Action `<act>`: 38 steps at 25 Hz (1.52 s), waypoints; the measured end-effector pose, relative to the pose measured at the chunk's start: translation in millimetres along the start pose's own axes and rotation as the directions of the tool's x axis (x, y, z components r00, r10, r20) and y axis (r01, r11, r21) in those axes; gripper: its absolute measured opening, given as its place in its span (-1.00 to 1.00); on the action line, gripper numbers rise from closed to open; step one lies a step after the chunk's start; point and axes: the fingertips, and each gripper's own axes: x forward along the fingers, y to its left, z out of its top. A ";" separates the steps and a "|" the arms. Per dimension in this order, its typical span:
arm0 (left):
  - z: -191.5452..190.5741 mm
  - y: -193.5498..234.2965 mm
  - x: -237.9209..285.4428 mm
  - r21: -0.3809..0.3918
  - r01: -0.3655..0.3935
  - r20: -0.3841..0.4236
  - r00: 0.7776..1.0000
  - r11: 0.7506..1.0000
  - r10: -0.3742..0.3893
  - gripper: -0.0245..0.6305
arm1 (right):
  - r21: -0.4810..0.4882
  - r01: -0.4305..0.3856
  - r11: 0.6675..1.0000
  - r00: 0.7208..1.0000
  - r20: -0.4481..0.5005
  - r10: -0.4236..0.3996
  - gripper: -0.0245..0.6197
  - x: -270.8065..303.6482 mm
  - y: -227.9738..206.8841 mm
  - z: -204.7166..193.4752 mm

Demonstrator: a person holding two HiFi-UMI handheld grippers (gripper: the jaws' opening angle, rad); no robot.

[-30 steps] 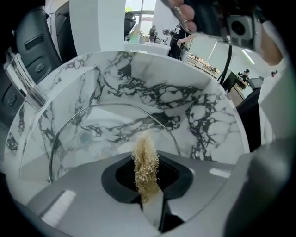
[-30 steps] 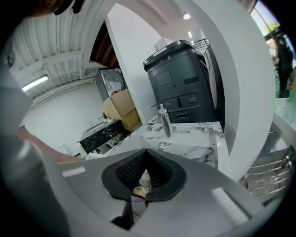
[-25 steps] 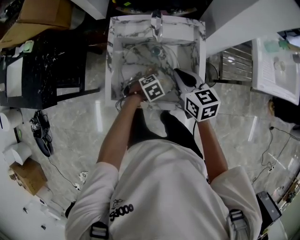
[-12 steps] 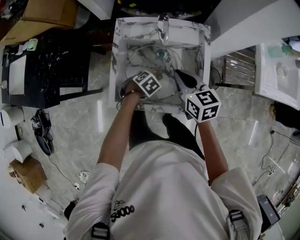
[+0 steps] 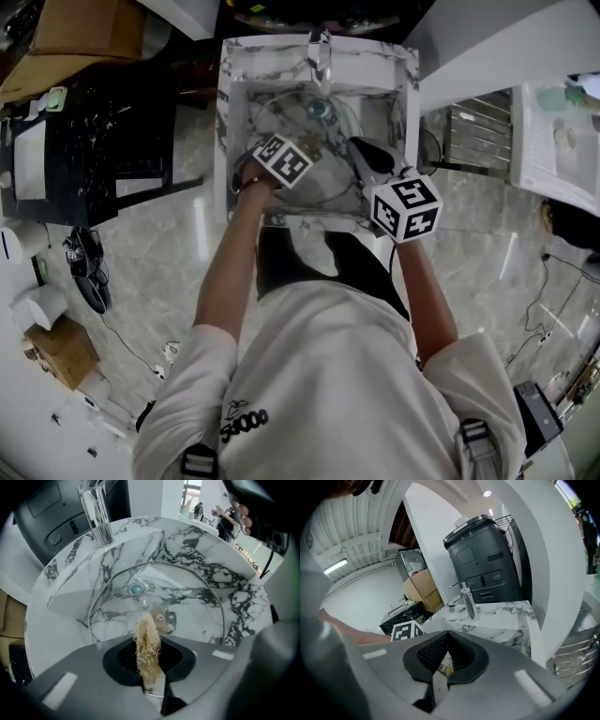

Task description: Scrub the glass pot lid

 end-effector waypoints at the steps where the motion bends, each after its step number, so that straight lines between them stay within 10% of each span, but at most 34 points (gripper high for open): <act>1: 1.6 2.4 0.6 -0.004 -0.001 0.003 1.000 1.000 0.001 -0.74 | 0.003 0.000 1.000 1.000 -0.002 0.000 -0.91 0.9 -0.9 -0.2; 18: 62.0 12.6 14.5 0.078 -0.083 0.113 0.991 0.994 0.074 -0.75 | 0.049 0.041 0.998 0.998 -0.040 -0.039 -0.91 7.4 -38.3 -8.6; 38: 39.0 -69.1 12.0 0.284 0.060 0.034 0.997 0.957 -0.072 -0.75 | 0.052 0.081 0.995 0.996 -0.030 -0.080 -0.91 -18.1 -43.4 -20.7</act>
